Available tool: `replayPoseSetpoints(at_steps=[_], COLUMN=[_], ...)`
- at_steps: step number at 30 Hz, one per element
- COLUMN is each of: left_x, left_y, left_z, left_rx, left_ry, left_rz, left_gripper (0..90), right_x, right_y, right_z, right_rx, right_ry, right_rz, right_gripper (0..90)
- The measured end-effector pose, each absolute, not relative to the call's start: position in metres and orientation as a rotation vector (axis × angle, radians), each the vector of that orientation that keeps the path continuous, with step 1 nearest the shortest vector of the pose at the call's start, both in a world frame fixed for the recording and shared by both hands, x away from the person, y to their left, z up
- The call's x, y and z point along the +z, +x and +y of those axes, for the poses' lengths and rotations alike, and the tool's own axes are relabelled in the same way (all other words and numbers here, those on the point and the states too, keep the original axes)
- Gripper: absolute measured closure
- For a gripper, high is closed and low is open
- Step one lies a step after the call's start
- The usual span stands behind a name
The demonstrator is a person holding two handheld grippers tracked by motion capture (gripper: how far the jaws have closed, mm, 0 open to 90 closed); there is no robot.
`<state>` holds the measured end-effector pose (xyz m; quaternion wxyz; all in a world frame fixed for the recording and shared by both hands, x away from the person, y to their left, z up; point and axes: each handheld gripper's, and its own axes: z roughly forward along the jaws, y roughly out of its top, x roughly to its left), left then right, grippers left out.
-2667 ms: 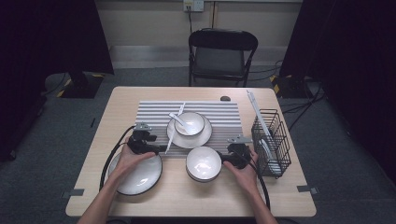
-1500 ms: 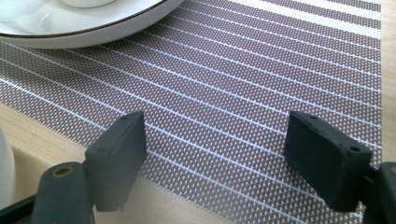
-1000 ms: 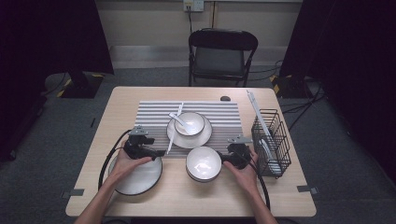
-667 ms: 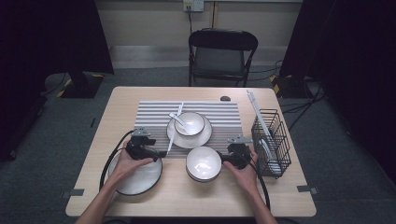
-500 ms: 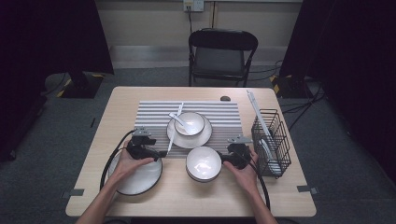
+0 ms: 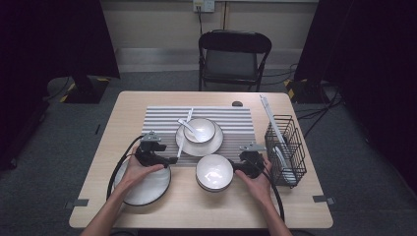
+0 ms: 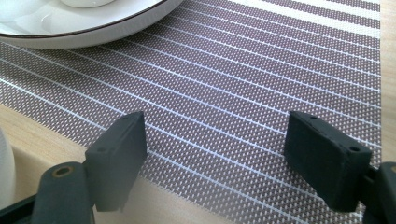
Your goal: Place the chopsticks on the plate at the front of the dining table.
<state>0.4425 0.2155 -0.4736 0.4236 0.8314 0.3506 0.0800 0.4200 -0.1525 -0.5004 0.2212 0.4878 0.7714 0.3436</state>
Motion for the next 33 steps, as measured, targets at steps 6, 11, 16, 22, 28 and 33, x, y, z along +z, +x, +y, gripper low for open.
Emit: replayPoseSetpoints(at_steps=[6,11,16,22,28,33], left_x=[-0.4752,-0.4762,-0.4776,-0.4772,-0.4727,-0.476], left_y=[0.4427,0.4442,0.4466,0.4502,0.4458,0.4472], left_z=[0.2196,0.2178,0.2172,0.2156,0.2175,0.2179], left_rx=[0.194,0.193,0.2,0.207,0.201,0.185], left_ry=[2.077,2.082,2.076,2.079,2.08,2.085], left_rz=[0.889,0.887,0.896,0.905,0.892,0.899], left_gripper=[18.3,18.4,18.5,19.4,19.7,19.1], right_x=[-0.5004,-0.5004,-0.5004,-0.5004,-0.5004,-0.5004], right_y=[0.4199,0.4198,0.4198,0.4198,0.4198,0.4198], right_z=[-0.1523,-0.1524,-0.1524,-0.1524,-0.1524,-0.1524], right_rx=[0.949,0.949,0.949,0.949,0.949,0.949], right_ry=[1.352,1.35,1.351,1.351,1.351,1.351], right_rz=[2.13,2.131,2.131,2.131,2.131,2.131], right_gripper=[20.3,20.4,20.4,20.4,20.3,20.4])
